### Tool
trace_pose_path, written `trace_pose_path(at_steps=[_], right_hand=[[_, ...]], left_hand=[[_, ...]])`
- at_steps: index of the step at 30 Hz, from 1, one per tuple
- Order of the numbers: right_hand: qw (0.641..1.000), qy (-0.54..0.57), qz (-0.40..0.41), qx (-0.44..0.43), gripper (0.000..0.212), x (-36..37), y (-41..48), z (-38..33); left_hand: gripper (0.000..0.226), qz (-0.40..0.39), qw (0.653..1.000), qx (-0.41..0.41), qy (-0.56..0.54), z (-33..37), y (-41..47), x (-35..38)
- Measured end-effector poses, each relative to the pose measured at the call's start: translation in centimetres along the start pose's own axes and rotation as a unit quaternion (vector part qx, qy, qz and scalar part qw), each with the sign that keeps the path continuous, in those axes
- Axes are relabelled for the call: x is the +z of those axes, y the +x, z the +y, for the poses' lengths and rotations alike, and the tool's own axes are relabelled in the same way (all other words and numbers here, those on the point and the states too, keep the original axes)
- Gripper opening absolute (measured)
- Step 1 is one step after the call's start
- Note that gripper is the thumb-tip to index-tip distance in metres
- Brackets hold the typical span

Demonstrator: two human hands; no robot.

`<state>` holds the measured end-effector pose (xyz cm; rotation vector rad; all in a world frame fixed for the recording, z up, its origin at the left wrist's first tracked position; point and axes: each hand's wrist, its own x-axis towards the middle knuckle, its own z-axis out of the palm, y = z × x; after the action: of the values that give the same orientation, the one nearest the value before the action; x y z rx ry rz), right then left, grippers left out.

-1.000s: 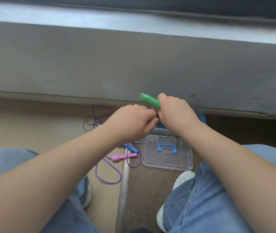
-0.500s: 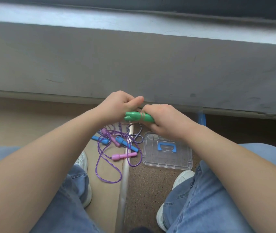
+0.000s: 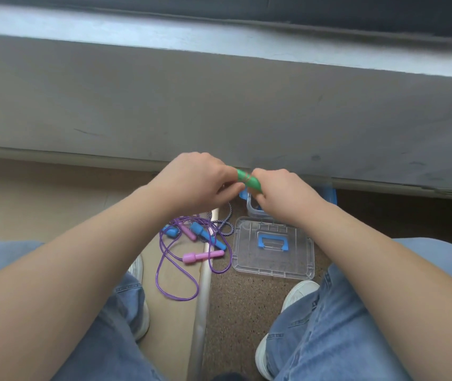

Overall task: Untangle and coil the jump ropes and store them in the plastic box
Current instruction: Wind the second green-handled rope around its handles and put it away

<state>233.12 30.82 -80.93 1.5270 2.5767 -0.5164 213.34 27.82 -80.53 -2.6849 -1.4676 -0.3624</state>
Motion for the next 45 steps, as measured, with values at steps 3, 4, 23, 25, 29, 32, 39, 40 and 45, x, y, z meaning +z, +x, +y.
trace_pose_path(at_steps=[3,4,23,25,29,32,39,40,45], right_hand=[[0.996,-0.033,-0.061,-0.048,0.011,0.0,-0.3,-0.3],[0.993,-0.044,-0.077,-0.075,0.011,0.1,-0.3,-0.3],[0.985,0.165,0.050,-0.018,0.012,-0.2,0.3,1.6],[0.983,0.173,0.052,-0.007,0.013,-0.3,0.5,1.5],[0.977,0.209,0.050,0.011,0.020,-0.4,0.7,1.1],[0.964,0.264,0.026,0.025,0.020,-0.3,0.7,1.0],[0.965,0.256,0.024,0.055,0.015,0.3,0.6,0.3],[0.970,0.235,0.029,0.057,0.015,0.3,0.6,0.2],[0.974,0.226,0.024,0.025,0.022,0.1,0.4,0.2]], left_hand=[[0.048,0.018,0.999,0.037,0.014,-0.5,-0.2,-0.2],[0.049,0.017,0.999,0.035,0.011,-0.3,-0.1,-0.2],[0.024,0.041,0.896,-0.300,-0.324,3.0,0.0,0.4],[0.020,0.066,0.880,-0.333,-0.332,2.8,0.4,0.1],[0.019,0.068,0.861,-0.376,-0.335,2.7,0.8,0.3],[0.021,0.019,0.834,-0.388,-0.391,2.8,0.8,0.4],[0.027,-0.032,0.827,-0.374,-0.419,3.2,0.7,0.8],[0.028,-0.042,0.838,-0.372,-0.398,3.3,0.7,0.9],[0.029,-0.047,0.853,-0.372,-0.363,2.9,0.5,0.6]])
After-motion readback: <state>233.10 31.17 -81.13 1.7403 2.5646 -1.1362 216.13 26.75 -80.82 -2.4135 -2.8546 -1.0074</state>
